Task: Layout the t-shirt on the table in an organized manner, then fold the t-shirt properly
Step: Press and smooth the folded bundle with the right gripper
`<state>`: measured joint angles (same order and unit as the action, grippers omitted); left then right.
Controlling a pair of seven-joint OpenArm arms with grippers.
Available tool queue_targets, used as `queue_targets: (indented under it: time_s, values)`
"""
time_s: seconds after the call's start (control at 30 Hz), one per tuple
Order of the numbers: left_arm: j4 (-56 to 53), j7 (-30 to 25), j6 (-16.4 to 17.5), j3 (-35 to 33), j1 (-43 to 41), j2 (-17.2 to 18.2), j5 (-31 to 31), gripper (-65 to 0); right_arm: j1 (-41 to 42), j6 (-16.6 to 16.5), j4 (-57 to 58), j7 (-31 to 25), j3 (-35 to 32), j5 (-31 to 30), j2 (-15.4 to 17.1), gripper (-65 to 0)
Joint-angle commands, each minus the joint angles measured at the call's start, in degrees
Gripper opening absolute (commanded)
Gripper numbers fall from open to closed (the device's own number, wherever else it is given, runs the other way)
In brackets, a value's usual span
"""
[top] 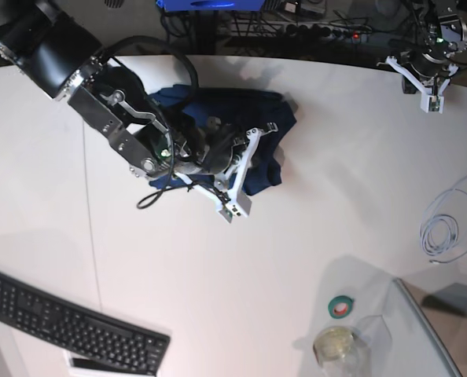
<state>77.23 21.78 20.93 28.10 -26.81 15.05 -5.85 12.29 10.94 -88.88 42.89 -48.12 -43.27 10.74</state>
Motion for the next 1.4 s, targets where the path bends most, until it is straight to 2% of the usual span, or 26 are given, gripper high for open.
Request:
queue_targets:
  time_s: [0.0, 0.1, 0.17, 0.27, 0.57, 0.77, 0.9, 1.07, 1.13, 1.2, 1.37]
  values:
    - [0.6, -0.4, -0.1, 0.3, -0.2, 0.5, -0.1, -65.0, 1.7, -0.3, -0.7, -1.4, -1.0, -0.6, -0.5, -62.9]
    - [0.6, -0.4, -0.1, 0.3, -0.3, 0.5, -0.1, -65.0, 2.1, -0.3, 2.3, -2.1, -3.2, -0.7, -0.7, -62.9]
    - [0.6, -0.4, -0.1, 0.3, -0.3, 0.5, -0.2, -65.0, 2.0, -0.5, 6.6, -2.1, -3.4, -0.6, -2.3, -62.9]
    - [0.6, -0.4, -0.1, 0.3, -0.3, 0.5, 0.1, -65.0, 1.9, -0.5, 9.8, -2.1, -4.3, -0.6, -2.8, -62.9]
    - [0.6, -0.4, -0.1, 0.3, 0.0, 0.6, 0.1, -65.0, -0.6, -0.5, 10.0, -1.5, -6.9, -0.8, -2.4, -62.9]
    - [0.5, -0.4, -0.1, 0.3, 1.1, 0.8, 0.2, -65.0, -0.6, -0.5, 10.4, 1.5, -6.5, -0.7, -2.4, -62.9]
    - [0.6, -0.4, -0.1, 0.3, 1.2, 0.9, 0.2, -65.0, -0.7, -0.3, 8.0, 4.4, -6.4, -1.1, -1.1, -62.9]
    - [0.6, -0.4, -0.1, 0.3, 1.2, 0.9, 0.2, -65.0, -2.2, -0.2, -3.5, 6.9, -4.6, -0.8, 0.1, -62.9]
    - [0.6, -0.4, -0.1, 0.3, 1.2, 0.9, 0.2, -65.0, -2.1, -0.2, -4.3, 6.9, -2.3, -0.8, -0.3, -62.9]
    - [0.6, -0.4, -0.1, 0.3, 1.2, 0.9, 0.2, -65.0, -1.1, -0.2, -3.8, 6.8, -0.7, -0.6, -2.3, -62.9]
    - [0.6, -0.4, -0.1, 0.3, 1.2, 0.9, 0.2, -65.0, 2.1, -0.2, 2.1, 6.5, -3.9, -0.6, -6.0, -62.9]
